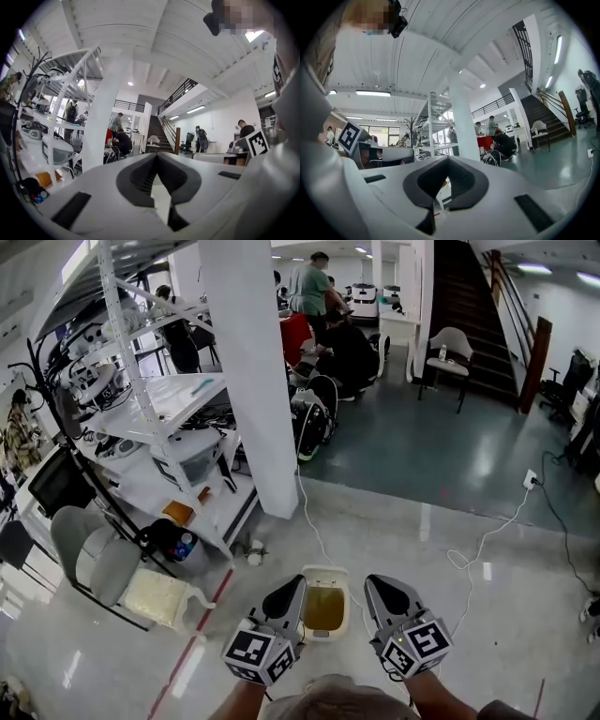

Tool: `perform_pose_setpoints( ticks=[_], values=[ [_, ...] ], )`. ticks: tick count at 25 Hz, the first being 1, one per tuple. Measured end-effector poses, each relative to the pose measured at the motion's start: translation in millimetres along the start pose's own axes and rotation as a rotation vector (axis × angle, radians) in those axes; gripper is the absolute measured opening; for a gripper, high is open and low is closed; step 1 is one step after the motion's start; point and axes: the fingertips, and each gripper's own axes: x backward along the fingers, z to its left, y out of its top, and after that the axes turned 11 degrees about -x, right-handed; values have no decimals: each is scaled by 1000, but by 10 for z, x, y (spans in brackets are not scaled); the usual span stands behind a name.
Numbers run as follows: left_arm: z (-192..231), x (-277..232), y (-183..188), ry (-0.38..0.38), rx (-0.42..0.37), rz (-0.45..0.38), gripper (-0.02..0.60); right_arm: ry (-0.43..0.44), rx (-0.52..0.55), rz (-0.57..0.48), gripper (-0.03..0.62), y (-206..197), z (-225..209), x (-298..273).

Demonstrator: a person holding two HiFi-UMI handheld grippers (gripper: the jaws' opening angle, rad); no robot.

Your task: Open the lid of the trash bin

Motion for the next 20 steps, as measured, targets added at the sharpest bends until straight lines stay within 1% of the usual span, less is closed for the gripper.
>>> perform_pose_setpoints(
  ticks=[4, 10, 17, 20],
  values=[
    [-12, 51, -47, 8, 25, -21, -6, 13, -10, 3, 34, -47, 31, -11],
    [-7, 43, -93, 8, 36, -17, -6, 25, -3, -4, 32, -77, 45, -3],
    [-73, -23, -108, -2, 10, -9, -6, 36, 11, 17, 32, -129, 41, -11],
    [-117, -31, -158, -15, 6, 19, -6, 39, 20, 26, 32, -144, 21, -1]
  ],
)
